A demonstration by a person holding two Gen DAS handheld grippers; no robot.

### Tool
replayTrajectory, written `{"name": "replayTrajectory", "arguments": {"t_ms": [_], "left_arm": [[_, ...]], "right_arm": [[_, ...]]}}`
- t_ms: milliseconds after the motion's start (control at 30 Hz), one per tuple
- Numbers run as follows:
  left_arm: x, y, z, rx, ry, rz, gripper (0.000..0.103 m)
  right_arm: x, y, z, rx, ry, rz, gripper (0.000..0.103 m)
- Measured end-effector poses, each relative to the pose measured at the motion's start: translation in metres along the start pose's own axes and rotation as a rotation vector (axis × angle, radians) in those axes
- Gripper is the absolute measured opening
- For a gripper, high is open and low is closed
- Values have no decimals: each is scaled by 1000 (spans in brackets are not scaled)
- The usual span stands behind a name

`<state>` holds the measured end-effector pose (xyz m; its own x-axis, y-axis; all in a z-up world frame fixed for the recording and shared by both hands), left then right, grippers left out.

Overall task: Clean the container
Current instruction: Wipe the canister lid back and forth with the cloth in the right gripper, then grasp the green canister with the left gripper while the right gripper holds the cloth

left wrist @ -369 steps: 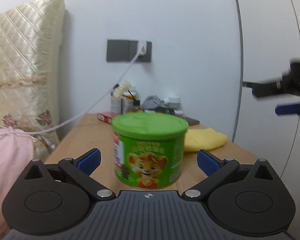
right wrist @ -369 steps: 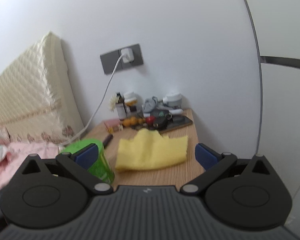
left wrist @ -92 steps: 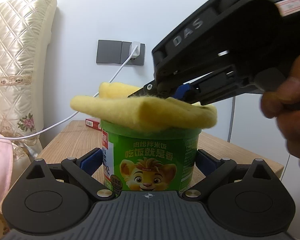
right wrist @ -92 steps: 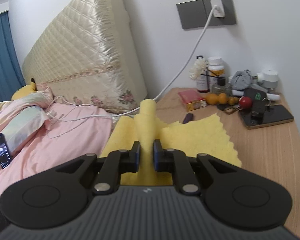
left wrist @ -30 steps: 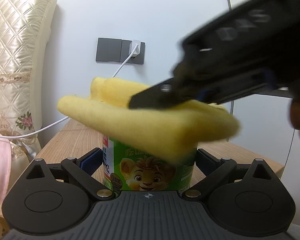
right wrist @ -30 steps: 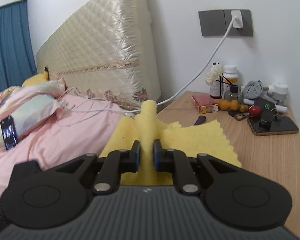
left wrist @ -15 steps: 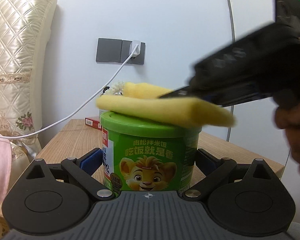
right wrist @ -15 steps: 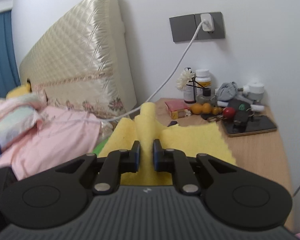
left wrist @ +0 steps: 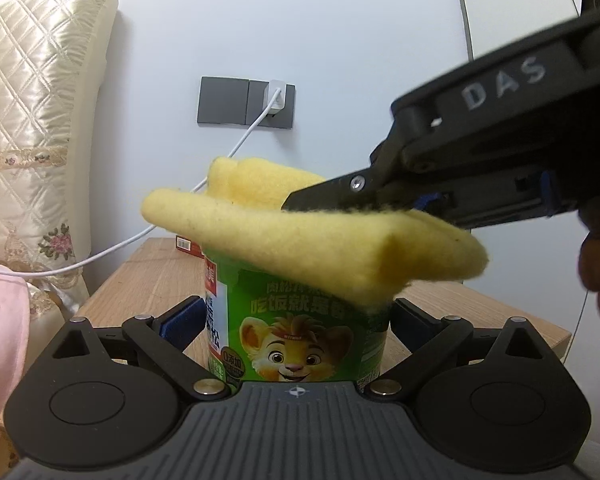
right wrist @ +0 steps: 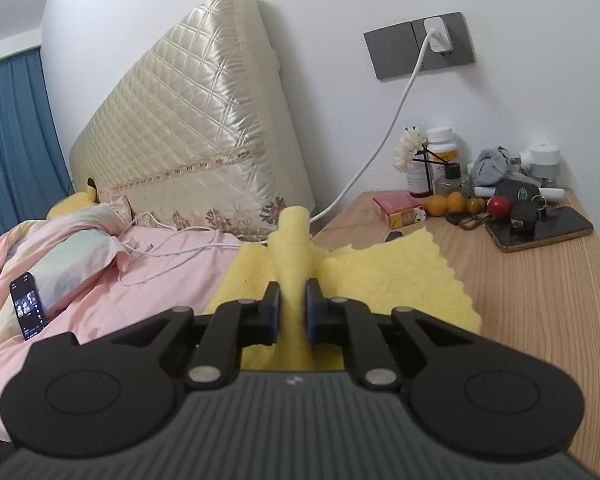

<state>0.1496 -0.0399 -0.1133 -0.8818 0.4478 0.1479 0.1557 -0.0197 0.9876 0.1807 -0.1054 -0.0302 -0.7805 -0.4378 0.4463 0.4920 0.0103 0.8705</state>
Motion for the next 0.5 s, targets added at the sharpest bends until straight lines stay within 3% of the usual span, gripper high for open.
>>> {"name": "replayTrajectory", "arguments": {"t_ms": [167, 400, 500], "left_arm": [[22, 13, -6, -59, 55, 15, 99], [81, 21, -2, 71, 127, -1, 99], [87, 31, -7, 101, 137, 5, 99]], "right_arm": [[4, 5, -4, -67, 12, -12, 14], [35, -3, -40, -335, 38, -186, 14], [48, -19, -75, -506, 36, -211, 14]]}}
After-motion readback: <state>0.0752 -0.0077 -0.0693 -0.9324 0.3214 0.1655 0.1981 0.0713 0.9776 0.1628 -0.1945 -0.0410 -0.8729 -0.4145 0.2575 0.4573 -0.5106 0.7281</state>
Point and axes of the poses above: each gripper's, at about its wrist camera, not at the fingertips, and x roughly against the way its jaws point, z to its left, y to its top, the point moved 6 cm from there along -x, roughly the way its jaws point, and after that the axes turned 12 degrees about -y, right-handed, at the moved point
